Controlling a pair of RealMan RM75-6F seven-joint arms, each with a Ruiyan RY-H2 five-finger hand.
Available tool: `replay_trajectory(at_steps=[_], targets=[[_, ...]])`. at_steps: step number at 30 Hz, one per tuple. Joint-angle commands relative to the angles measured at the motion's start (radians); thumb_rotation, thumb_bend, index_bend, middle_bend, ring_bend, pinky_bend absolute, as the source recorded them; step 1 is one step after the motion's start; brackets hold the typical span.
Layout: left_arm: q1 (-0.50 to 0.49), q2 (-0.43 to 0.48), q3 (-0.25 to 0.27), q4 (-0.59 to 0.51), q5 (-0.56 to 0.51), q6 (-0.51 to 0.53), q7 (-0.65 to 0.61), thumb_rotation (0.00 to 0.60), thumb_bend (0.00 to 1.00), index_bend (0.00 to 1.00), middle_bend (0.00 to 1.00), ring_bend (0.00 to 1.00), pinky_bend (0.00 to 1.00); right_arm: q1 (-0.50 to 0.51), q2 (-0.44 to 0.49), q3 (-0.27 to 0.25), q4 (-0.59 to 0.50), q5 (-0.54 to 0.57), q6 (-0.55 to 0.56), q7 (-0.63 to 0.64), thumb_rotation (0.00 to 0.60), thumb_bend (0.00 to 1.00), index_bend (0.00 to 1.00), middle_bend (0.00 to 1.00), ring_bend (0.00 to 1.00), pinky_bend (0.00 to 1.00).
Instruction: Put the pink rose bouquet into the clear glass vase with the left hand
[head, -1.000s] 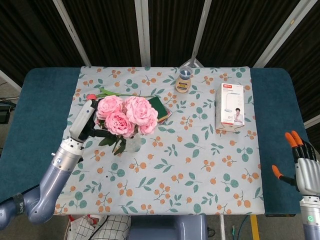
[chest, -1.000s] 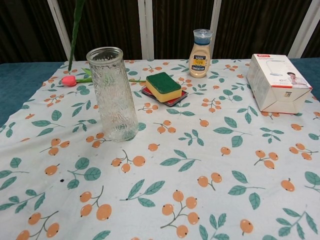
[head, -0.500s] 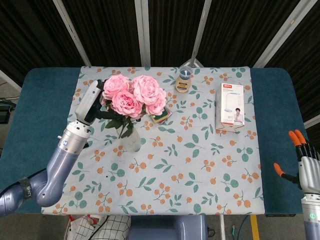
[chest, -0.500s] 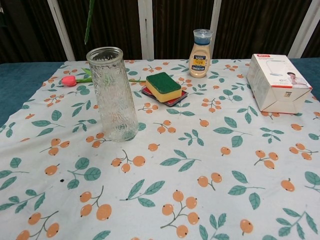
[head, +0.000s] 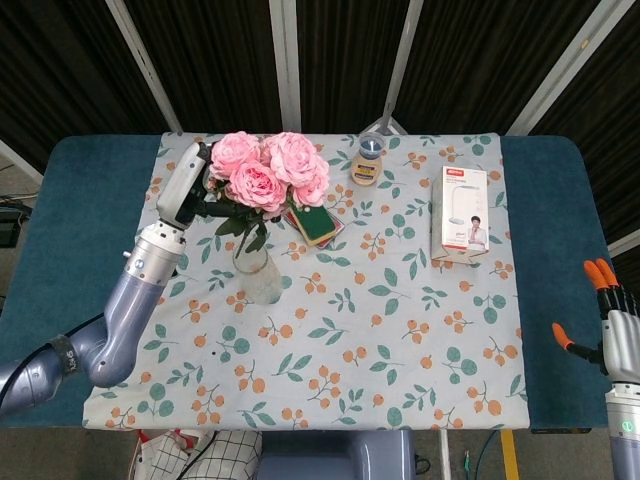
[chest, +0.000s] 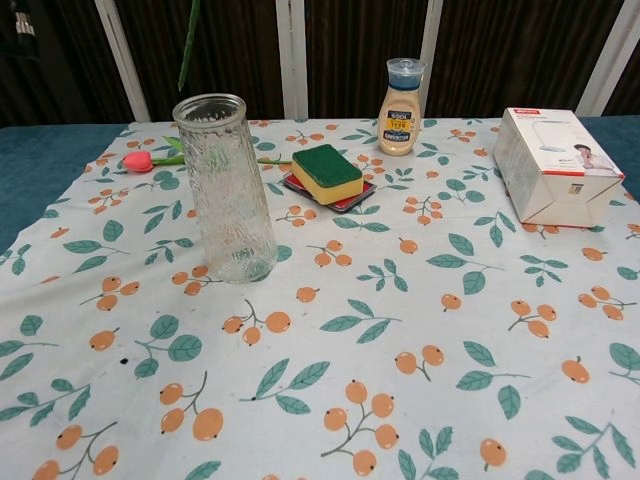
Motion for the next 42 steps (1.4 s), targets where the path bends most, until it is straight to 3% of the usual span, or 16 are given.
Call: replay_trajectory(at_steps=[1, 12, 30, 42], targets=[[-0.035, -0.064, 0.02, 0.086, 0.024, -0.011, -0.038, 0.6, 0.34, 0.57, 0.55, 0.44, 0.53, 0.002, -0.004, 0.001, 0.004, 0.002, -0.006, 0.008, 0.6, 0.28, 0.1, 0.0, 0.01, 0.06], [-0.081, -0.178, 0.07, 0.264, 0.111, -0.005, -0.174, 0.6, 0.34, 0.57, 0.55, 0.44, 0.53, 0.001, -0.02, 0.016, 0.027, 0.023, -0.007, 0.024, 0.6, 0.28, 0.1, 0.0, 0.01, 0.06], [-0.006, -0.167, 0.172, 0.213, 0.222, 0.1, -0.257, 0.6, 0.33, 0.57, 0.54, 0.44, 0.52, -0.01, -0.026, 0.031, 0.014, 0.03, 0.007, 0.071, 0.6, 0.28, 0.1, 0.0, 0.01, 0.06], [0.027, -0.156, 0.202, 0.235, 0.235, 0.127, -0.298, 0.6, 0.31, 0.57, 0.53, 0.42, 0.5, -0.009, -0.022, 0.025, 0.015, 0.009, 0.003, 0.089, 0.6, 0.28, 0.1, 0.0, 0.01, 0.06]])
